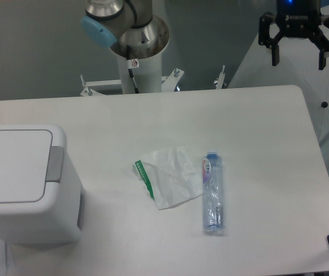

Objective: Open the trash can

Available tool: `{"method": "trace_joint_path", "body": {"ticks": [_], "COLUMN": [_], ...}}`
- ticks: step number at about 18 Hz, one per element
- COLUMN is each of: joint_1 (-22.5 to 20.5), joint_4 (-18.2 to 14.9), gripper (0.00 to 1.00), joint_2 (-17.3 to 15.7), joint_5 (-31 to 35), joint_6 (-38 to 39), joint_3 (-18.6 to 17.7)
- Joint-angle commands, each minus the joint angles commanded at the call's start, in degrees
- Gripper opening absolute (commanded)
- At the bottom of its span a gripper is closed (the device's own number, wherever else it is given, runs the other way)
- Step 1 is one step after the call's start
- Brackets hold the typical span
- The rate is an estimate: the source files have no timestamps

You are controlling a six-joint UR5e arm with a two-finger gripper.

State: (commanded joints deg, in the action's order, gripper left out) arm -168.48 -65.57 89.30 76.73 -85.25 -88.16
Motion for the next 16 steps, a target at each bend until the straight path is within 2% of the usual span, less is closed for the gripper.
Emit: {"method": "trace_joint_path", "body": {"ticks": [4, 9, 14, 16], "joint_1": [0.17, 0.96, 4.65, 6.76], "joint_4": [-0.35, -0.18, -0.09, 0.00], "gripper": [1.00, 1.00, 1.00, 1.00], "joint_2": [-0.26, -0.44, -0.61, -0.70], "joint_5": [-0.26, -4.13, -5.10, -4.92], "joint_6": [2.97, 19.30, 28.89, 35.91], "joint_3": [0.00, 0.18, 0.44, 0.53]}}
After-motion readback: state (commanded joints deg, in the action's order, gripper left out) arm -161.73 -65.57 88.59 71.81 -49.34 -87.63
